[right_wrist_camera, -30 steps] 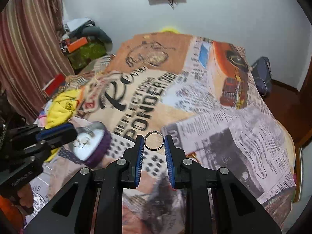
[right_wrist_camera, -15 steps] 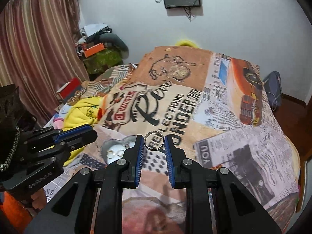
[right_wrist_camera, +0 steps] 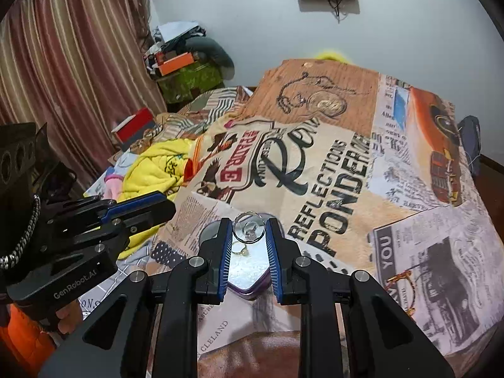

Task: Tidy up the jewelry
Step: 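Carry both pieces to the heart tin and open both tools to drop them in, then lift both open tools away from the heart tin toward the red bracelet, then lower the right tool onto the red braided bracelet and close on it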

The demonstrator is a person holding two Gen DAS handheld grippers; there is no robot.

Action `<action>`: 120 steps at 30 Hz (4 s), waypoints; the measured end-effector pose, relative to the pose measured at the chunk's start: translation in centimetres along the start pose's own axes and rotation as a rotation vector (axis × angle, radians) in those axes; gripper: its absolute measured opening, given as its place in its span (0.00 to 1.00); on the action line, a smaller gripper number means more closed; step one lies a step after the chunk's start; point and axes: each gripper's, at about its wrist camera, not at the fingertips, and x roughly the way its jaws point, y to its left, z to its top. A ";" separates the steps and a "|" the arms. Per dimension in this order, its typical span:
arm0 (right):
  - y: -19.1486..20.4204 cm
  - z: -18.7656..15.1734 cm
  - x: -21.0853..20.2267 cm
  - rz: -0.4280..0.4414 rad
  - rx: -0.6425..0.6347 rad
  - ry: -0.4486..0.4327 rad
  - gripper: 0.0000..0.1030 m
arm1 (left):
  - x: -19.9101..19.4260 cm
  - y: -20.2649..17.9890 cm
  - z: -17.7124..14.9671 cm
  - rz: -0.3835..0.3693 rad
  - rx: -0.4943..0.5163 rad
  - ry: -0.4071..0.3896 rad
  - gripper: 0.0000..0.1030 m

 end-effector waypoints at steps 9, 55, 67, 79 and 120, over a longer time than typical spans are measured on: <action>0.0 -1.4 2.9 0.008 -0.022 0.100 0.19 | 3.1 0.2 -0.7 -0.041 -0.011 0.068 0.08; -1.3 -1.4 2.0 -0.070 -0.024 0.093 0.24 | 1.4 0.2 -0.2 0.058 0.006 0.045 0.27; -9.7 -2.0 -5.5 -0.251 0.117 -0.019 0.24 | 3.2 -6.4 0.7 -0.041 0.085 0.061 0.27; -15.7 -5.3 -8.4 -0.343 0.243 0.003 0.24 | 8.4 -12.9 -0.5 -0.156 0.176 0.187 0.27; -16.8 -6.9 -4.9 -0.254 0.255 0.104 0.46 | 14.8 -14.3 -2.9 -0.231 0.138 0.314 0.00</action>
